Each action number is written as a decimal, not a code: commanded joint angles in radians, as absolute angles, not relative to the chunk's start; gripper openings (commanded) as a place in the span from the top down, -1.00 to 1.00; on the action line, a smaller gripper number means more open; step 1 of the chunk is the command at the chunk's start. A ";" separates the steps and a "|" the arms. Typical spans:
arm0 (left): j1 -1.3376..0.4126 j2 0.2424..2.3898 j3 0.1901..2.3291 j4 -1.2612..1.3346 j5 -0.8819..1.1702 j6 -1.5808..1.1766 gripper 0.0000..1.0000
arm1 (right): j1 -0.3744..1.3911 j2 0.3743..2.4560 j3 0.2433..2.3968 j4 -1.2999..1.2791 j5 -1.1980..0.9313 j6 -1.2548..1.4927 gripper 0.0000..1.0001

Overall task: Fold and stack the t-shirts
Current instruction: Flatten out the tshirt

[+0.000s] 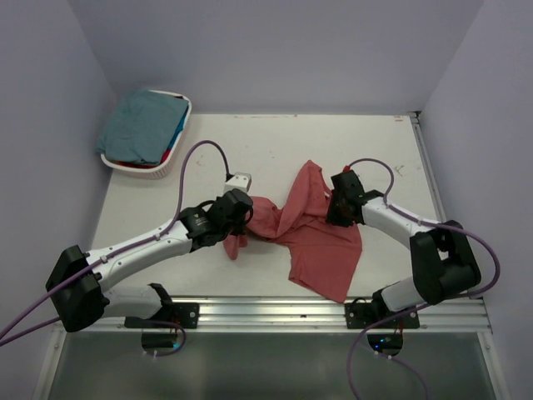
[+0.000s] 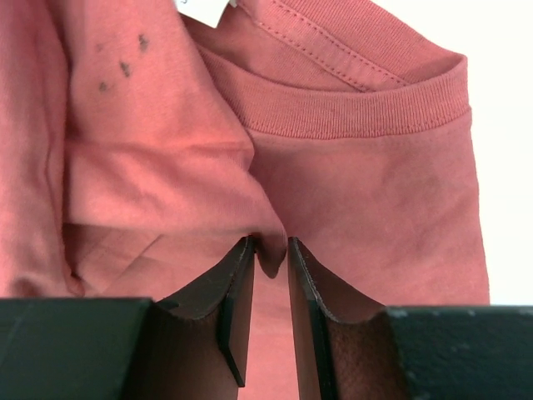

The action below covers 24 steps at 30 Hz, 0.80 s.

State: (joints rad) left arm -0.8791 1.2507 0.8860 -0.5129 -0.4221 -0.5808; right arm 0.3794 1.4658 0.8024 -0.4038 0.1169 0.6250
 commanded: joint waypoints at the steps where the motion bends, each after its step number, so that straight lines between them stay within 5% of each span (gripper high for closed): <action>1: -0.873 1.244 0.891 -0.465 -0.423 -0.566 1.00 | 0.382 1.502 0.824 -0.359 0.155 0.626 0.47; 9: -0.873 1.238 0.884 -0.463 -0.417 -0.572 1.00 | 0.382 1.531 0.810 -0.276 0.155 0.624 0.60; 13: -0.873 1.238 0.877 -0.460 -0.414 -0.572 1.00 | 0.385 1.517 0.802 -0.259 0.144 0.623 1.00; 24: -0.845 1.250 0.858 -0.451 -0.509 -0.610 1.00 | 0.393 1.238 0.807 -0.336 0.110 0.574 1.00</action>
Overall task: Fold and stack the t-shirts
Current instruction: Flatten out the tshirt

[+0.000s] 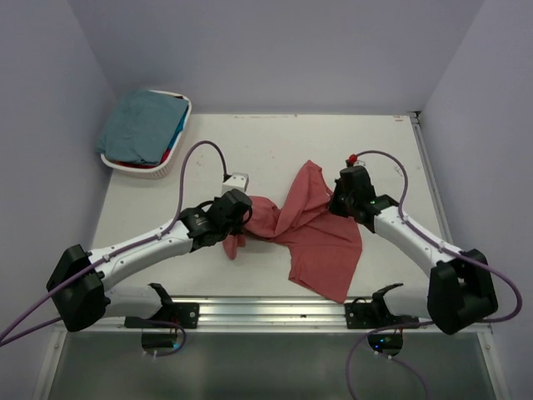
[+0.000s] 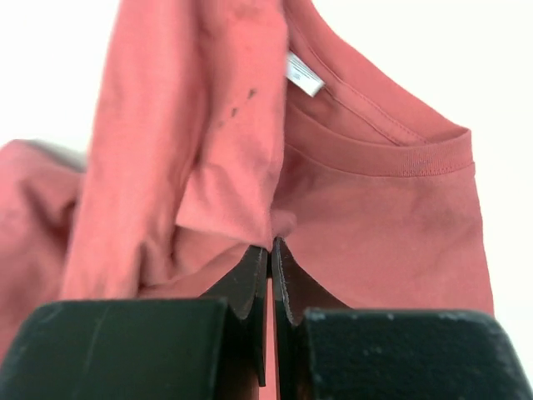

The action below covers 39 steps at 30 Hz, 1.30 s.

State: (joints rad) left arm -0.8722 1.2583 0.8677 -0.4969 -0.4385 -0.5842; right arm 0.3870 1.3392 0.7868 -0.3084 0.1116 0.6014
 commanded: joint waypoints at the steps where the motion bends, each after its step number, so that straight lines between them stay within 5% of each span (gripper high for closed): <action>1: -0.832 1.247 0.857 -0.443 -0.517 -0.615 1.00 | 0.391 1.200 0.824 -0.366 0.121 0.572 1.00; 7: -0.686 1.287 0.838 -0.373 -0.417 -0.563 1.00 | 0.391 1.102 0.897 -0.491 0.163 0.543 1.00; 13: -0.617 1.379 0.841 -0.325 -0.364 -0.517 0.74 | 0.393 0.977 0.972 -0.590 0.236 0.526 1.00; 15: -0.603 1.414 0.835 -0.293 -0.353 -0.505 0.48 | 0.391 0.953 1.000 -0.612 0.265 0.520 1.00; 22: -0.528 1.543 0.902 -0.177 -0.321 -0.422 0.07 | 0.393 0.942 1.043 -0.666 0.328 0.494 1.00; 26: -0.488 1.630 0.974 -0.155 -0.328 -0.387 -0.66 | 0.393 0.937 1.055 -0.683 0.365 0.486 1.00; 33: -0.479 1.540 0.957 -0.147 -0.218 -0.362 -0.93 | 0.393 0.948 1.055 -0.696 0.402 0.472 1.00; 39: -0.625 1.355 0.841 -0.207 -0.230 -0.385 -0.76 | 0.391 0.980 1.031 -0.661 0.397 0.469 1.00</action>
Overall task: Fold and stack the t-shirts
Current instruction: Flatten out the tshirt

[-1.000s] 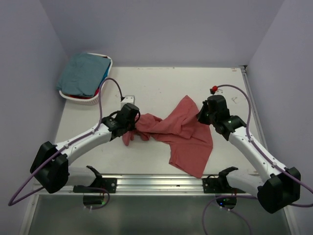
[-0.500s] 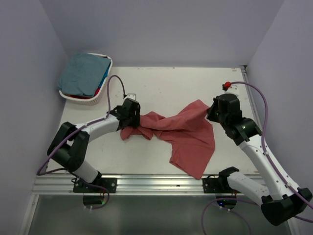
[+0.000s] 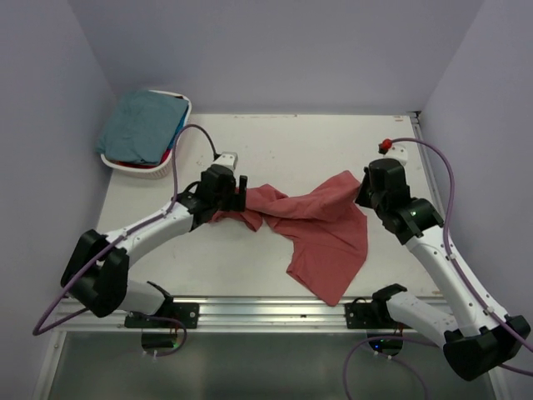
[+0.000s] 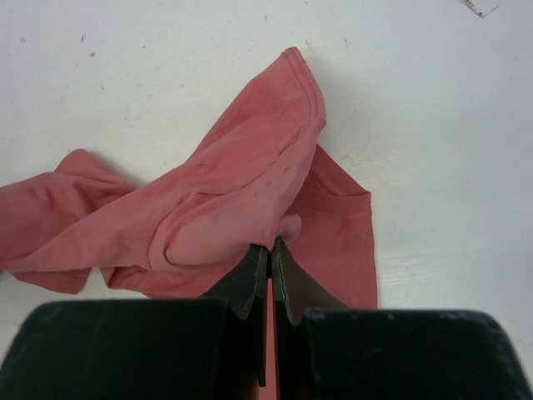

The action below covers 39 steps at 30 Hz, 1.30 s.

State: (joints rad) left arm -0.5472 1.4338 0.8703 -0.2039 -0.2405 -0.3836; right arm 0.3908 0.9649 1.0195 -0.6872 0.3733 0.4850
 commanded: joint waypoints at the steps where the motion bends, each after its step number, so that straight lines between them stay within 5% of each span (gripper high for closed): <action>1: -0.652 1.342 0.825 -0.216 -0.238 -0.396 -0.61 | 0.391 0.986 1.029 -0.655 0.393 0.471 1.00; 7: -0.775 1.342 0.813 -0.337 -0.258 -0.426 0.32 | 0.391 1.029 1.028 -0.629 0.379 0.472 1.00; 10: -0.784 1.378 0.798 -0.371 -0.320 -0.446 0.58 | 0.391 1.038 1.020 -0.614 0.368 0.477 1.00; 18: -0.779 1.497 0.815 -0.426 -0.534 -0.528 0.63 | 0.391 1.046 1.005 -0.612 0.368 0.477 1.00; 30: -0.701 1.555 0.772 -0.314 -0.551 -0.529 0.67 | 0.391 1.055 0.994 -0.612 0.367 0.474 1.00; 39: -0.681 1.575 0.787 -0.270 -0.561 -0.511 0.51 | 0.391 1.066 0.986 -0.601 0.354 0.474 1.00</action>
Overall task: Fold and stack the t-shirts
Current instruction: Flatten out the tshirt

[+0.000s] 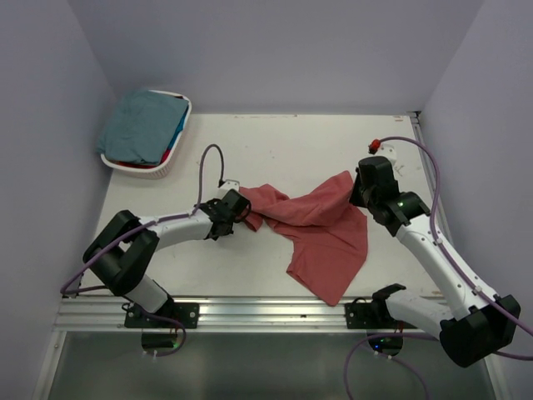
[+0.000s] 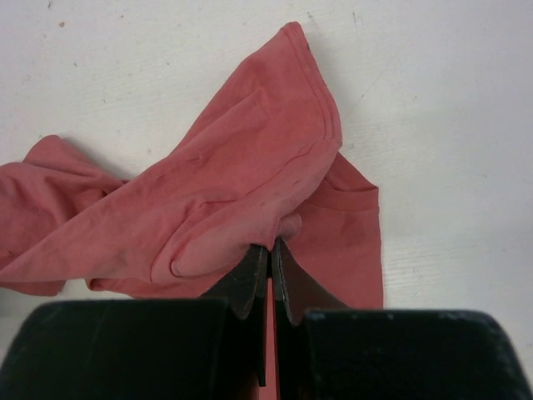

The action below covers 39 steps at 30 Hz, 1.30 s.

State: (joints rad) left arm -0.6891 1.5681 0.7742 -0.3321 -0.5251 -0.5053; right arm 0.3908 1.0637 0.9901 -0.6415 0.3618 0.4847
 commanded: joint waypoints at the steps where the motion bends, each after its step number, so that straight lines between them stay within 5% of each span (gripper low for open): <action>1: -0.681 1.578 0.788 -0.268 -0.566 -0.509 0.45 | 0.391 1.068 0.986 -0.601 0.353 0.474 1.00; 21: -0.634 1.664 0.845 -0.186 -0.594 -0.462 0.23 | 0.391 1.072 0.966 -0.586 0.336 0.474 1.00; 26: -0.608 1.693 0.856 -0.163 -0.601 -0.460 0.51 | 0.391 1.071 0.960 -0.583 0.331 0.471 1.00; 29: -0.604 1.697 0.862 -0.166 -0.610 -0.465 0.97 | 0.391 1.066 0.956 -0.581 0.330 0.472 1.00; 39: -0.630 1.533 0.919 -0.348 -0.575 -0.520 1.00 | 0.391 1.065 0.962 -0.586 0.340 0.472 1.00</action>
